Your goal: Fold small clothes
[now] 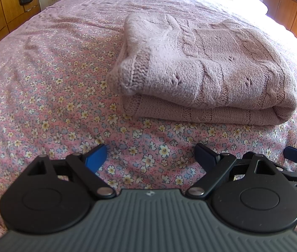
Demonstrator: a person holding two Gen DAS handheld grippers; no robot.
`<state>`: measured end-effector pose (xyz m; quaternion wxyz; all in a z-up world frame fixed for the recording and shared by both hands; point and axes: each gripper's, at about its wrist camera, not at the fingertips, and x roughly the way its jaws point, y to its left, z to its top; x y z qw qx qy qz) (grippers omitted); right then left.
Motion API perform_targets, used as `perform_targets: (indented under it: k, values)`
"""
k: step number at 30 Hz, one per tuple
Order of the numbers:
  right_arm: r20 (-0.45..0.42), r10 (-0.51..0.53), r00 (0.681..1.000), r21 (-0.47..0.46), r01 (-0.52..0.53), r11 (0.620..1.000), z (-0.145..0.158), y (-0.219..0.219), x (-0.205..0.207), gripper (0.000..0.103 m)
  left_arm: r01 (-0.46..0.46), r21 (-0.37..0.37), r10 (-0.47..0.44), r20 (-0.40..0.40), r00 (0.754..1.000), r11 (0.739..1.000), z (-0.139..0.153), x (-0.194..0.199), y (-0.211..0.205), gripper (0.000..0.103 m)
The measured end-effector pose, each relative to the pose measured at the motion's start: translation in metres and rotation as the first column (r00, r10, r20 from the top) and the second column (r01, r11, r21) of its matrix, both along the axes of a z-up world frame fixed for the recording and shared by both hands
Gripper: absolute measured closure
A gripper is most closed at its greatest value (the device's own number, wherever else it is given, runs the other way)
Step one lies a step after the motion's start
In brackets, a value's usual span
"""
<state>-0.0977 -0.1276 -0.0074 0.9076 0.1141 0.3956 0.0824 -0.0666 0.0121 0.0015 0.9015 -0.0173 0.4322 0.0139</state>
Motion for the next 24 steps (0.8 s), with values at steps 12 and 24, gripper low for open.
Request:
perform_targets:
  k: [12,24]
  values:
    - [0.000,0.000,1.000,-0.001,0.000,1.000,0.0001,0.0002,-0.0001,0.000,0.001,0.000,-0.001,0.000,1.000,1.000,-0.0001,0.0002,0.0001,0.011]
    - [-0.001,0.001,1.000,-0.005,-0.001,1.000,-0.0003,0.0003,0.0001,0.000,0.005,0.004,-0.005,0.004,1.000,1.000,-0.0004,0.0000,-0.0002,0.011]
